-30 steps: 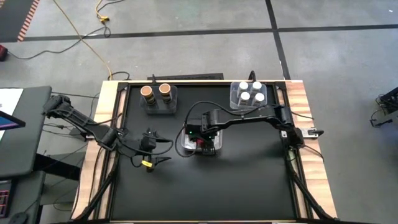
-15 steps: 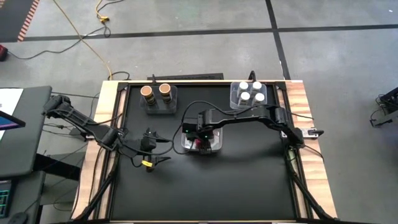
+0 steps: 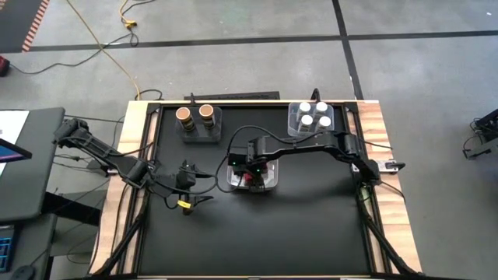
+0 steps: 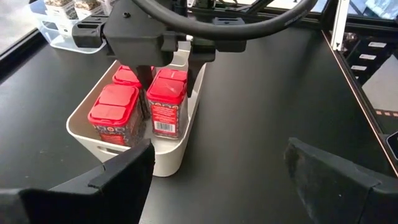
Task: Sort spices by type
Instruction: Put the red seasoning can into the gray bin
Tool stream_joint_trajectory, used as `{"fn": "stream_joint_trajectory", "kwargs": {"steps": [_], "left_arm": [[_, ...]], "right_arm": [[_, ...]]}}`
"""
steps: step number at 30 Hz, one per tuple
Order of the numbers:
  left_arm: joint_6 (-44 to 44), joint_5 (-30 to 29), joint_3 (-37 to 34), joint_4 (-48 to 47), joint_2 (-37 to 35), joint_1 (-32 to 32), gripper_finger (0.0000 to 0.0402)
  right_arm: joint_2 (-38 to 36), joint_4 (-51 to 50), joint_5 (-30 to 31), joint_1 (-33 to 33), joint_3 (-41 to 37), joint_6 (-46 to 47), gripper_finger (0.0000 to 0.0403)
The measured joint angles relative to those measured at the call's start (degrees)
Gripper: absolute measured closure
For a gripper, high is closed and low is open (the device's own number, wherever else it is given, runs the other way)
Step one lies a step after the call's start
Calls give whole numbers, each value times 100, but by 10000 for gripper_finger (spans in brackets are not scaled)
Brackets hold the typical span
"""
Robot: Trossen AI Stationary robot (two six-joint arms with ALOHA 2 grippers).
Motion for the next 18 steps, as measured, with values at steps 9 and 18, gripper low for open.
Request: {"fn": "stream_joint_trajectory", "kwargs": {"steps": [9, 18], "left_arm": [[0, -2, 0, 4, 0, 0, 58], [-19, -1, 2, 7, 0, 0, 58]], "right_arm": [[0, -5, 0, 0, 0, 39, 127], [-4, -5, 0, 0, -1, -133, 127]]}}
